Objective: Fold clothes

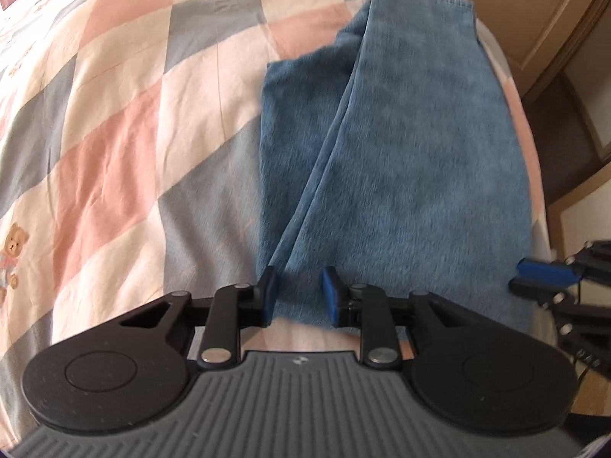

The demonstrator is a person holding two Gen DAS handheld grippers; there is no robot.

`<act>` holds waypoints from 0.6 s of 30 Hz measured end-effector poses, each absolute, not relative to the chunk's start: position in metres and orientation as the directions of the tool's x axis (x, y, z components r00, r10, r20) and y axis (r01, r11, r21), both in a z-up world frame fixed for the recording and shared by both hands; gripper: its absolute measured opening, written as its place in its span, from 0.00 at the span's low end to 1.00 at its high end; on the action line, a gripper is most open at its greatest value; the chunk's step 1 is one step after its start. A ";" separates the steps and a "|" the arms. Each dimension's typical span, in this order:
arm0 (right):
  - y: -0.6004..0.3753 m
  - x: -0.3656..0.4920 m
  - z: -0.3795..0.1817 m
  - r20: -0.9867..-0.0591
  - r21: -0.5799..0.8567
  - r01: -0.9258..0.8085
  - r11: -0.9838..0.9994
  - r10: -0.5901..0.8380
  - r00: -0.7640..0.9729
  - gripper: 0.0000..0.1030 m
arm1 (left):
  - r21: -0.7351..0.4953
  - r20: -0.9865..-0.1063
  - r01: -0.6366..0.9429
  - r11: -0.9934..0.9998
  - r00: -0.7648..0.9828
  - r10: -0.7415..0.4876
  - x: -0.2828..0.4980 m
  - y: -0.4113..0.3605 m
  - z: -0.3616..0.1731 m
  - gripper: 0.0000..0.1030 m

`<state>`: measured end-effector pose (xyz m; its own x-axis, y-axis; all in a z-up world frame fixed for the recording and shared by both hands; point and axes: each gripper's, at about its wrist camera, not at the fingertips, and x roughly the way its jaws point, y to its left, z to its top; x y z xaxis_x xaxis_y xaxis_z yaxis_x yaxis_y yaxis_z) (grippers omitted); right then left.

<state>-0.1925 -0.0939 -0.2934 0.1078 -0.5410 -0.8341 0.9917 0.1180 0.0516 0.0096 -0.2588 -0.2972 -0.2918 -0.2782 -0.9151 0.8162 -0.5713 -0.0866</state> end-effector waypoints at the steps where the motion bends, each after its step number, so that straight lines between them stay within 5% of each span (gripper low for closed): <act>1: -0.092 -0.193 -0.289 -0.824 0.054 0.991 0.119 -0.555 0.111 0.17 | -0.078 -0.912 0.809 -0.583 -0.294 -0.286 0.010 -0.256 -0.294 0.22; 5: -0.082 -0.190 -0.289 -0.821 0.021 0.986 0.163 -0.561 0.110 0.30 | 0.001 -0.923 0.763 -0.647 -0.248 -0.294 0.012 -0.239 -0.298 0.22; 8: -0.075 -0.180 -0.302 -0.854 -0.047 0.975 0.216 -0.515 0.073 0.31 | 0.107 -0.946 0.709 -0.697 -0.143 -0.290 0.011 -0.223 -0.314 0.21; 10: -0.065 -0.173 -0.293 -0.834 -0.105 0.966 0.237 -0.550 0.044 0.32 | 0.193 -0.927 0.637 -0.747 -0.132 -0.352 0.009 -0.204 -0.308 0.22; 11: -0.060 -0.167 -0.290 -0.821 -0.154 0.956 0.251 -0.571 0.017 0.40 | 0.250 -0.907 0.584 -0.772 -0.137 -0.398 0.006 -0.193 -0.304 0.23; 13: -0.047 -0.152 -0.290 -0.784 -0.250 0.919 0.304 -0.621 -0.007 0.54 | 0.377 -0.859 0.453 -0.808 -0.155 -0.488 0.001 -0.171 -0.302 0.41; 15: -0.038 -0.135 -0.297 -0.752 -0.353 0.861 0.366 -0.658 -0.028 0.69 | 0.538 -0.790 0.235 -0.809 -0.193 -0.581 -0.005 -0.149 -0.317 0.43; 18: -0.030 -0.107 -0.318 -0.707 -0.522 0.727 0.446 -0.703 -0.076 0.69 | 0.729 -0.669 -0.100 -0.677 -0.317 -0.673 -0.007 -0.119 -0.345 0.43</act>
<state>-0.1067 -0.0301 -0.3183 -0.0756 -0.7032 -0.7069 0.7268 0.4465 -0.5219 -0.0068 -0.1189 -0.3449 -0.3171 -0.6726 -0.6686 -0.0997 -0.6775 0.7288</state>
